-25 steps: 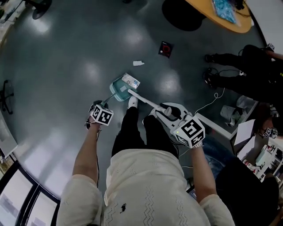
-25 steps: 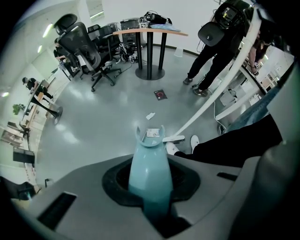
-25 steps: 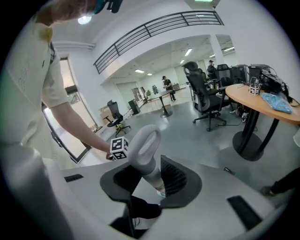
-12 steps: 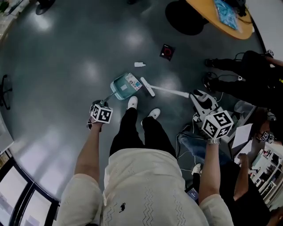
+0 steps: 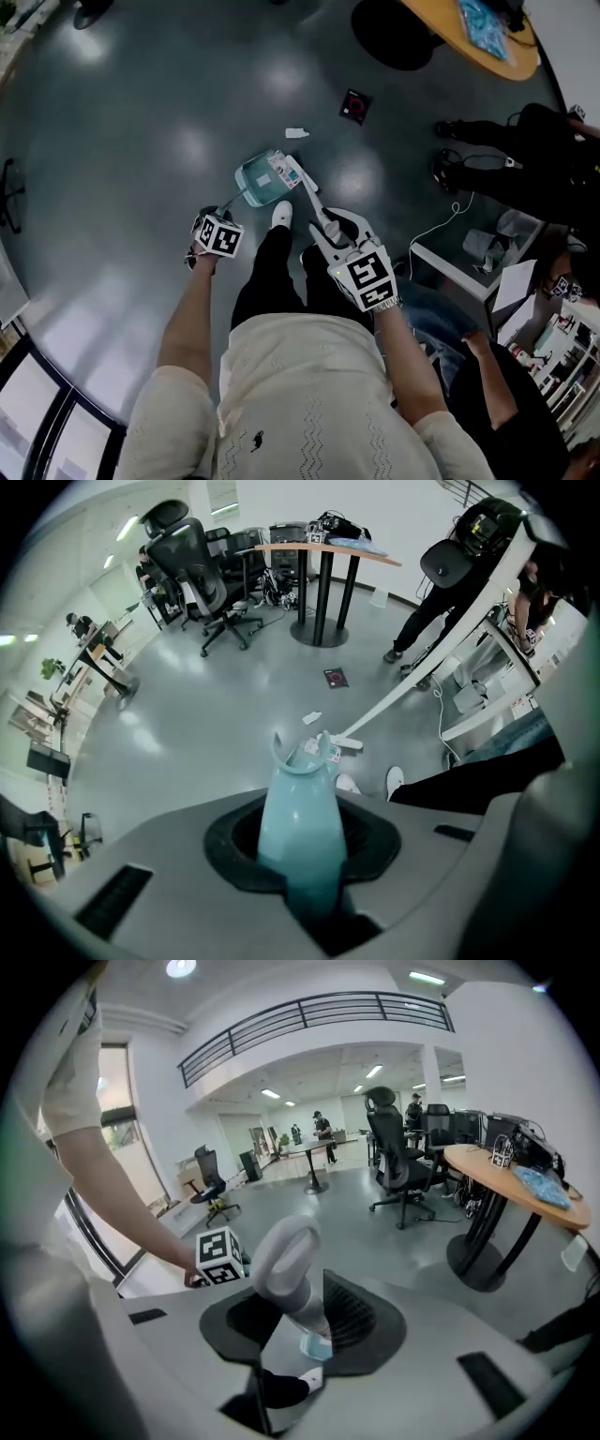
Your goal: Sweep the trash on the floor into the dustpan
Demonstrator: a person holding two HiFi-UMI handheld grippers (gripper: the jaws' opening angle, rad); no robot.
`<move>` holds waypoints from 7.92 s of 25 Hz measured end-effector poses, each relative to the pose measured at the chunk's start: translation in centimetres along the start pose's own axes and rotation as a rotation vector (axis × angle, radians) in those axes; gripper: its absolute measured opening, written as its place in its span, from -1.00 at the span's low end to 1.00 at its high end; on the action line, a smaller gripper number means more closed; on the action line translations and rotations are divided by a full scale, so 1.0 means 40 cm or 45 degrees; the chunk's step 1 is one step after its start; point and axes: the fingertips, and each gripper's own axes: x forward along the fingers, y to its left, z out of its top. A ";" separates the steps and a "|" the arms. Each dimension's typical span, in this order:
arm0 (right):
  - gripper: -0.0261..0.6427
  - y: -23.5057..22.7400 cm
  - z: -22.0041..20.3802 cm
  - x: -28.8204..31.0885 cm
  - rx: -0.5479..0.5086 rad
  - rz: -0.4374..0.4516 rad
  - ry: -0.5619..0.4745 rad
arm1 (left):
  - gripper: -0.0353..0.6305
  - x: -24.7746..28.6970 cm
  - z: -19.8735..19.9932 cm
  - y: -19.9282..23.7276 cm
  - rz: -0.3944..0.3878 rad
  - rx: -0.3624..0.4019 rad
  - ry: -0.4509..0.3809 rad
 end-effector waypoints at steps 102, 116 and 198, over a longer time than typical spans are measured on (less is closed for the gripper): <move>-0.56 -0.321 0.360 0.201 0.758 -0.209 -0.409 | -0.62 0.113 0.449 0.576 -0.053 0.417 0.047; -0.56 -0.466 0.369 -0.022 0.690 -0.477 -0.425 | -0.62 0.116 0.422 0.571 -0.063 0.331 0.062; -0.58 -1.287 0.279 -0.142 0.404 -0.632 -0.158 | -0.62 0.216 1.249 0.110 -0.188 0.241 -0.023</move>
